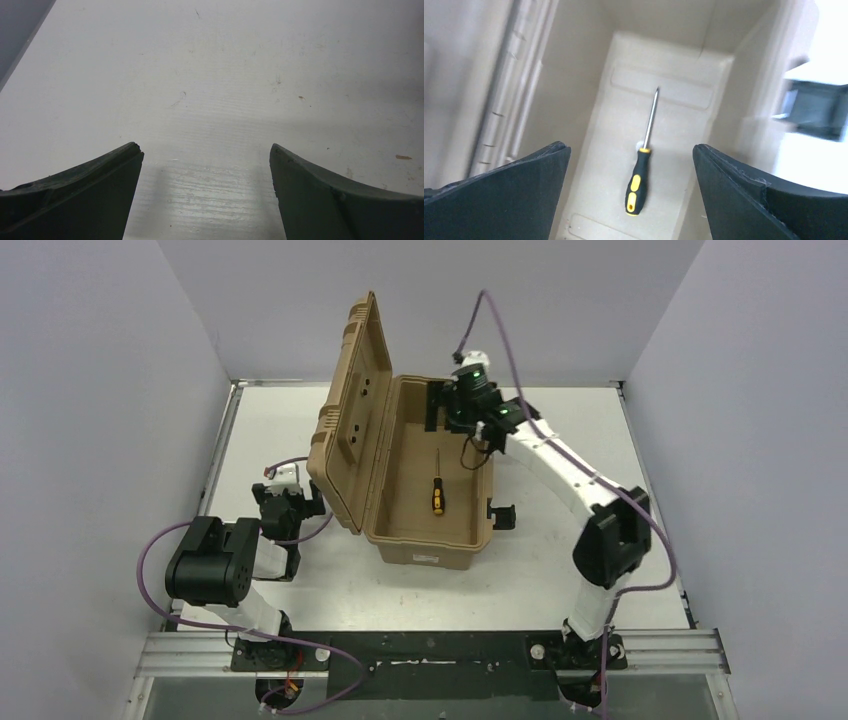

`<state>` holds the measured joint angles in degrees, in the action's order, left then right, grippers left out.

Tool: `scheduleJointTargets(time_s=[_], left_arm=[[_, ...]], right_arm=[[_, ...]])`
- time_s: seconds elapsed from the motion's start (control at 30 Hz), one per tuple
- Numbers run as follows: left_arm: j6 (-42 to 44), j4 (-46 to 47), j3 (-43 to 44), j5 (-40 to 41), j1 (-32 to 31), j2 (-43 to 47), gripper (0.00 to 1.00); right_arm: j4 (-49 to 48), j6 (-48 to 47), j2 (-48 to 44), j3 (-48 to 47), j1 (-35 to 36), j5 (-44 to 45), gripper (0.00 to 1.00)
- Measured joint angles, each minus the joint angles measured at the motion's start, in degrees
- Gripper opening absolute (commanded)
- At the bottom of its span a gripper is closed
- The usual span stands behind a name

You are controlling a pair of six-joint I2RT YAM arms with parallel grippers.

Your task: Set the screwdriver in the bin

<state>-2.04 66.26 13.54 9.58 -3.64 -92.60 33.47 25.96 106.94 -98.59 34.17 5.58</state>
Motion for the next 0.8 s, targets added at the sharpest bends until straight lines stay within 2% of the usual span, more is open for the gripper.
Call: scheduleJointTargets(time_s=[0.07,0.17,0.33,0.47,0.6,0.8], left_arm=[[0.0,0.0,0.0,0.0,0.0,0.0,0.97],[0.0,0.0,0.0,0.0,0.0,0.0,0.97],[0.0,0.0,0.0,0.0,0.0,0.0,0.97],[0.0,0.0,0.0,0.0,0.0,0.0,0.97],[0.0,0.0,0.0,0.0,0.0,0.0,0.97],[0.0,0.0,0.0,0.0,0.0,0.0,0.97]], right_arm=[[-1.6,-0.8,-4.8,0.7,-2.3,-0.5,1.0],[-7.1,-2.1,-13.8,6.6,-8.5,-1.4,1.0],[-17.4,-4.4,-28.7,24.4,-21.4,0.6,1.0],[-26.1,-6.7,-36.7,40.2,-28.8,1.3,1.0],[-33.2,-9.1,-39.8,54.0,-33.2,1.3,1.0],[-40.9,-9.9,-39.8,67.7,-33.9,-0.7,1.0]])
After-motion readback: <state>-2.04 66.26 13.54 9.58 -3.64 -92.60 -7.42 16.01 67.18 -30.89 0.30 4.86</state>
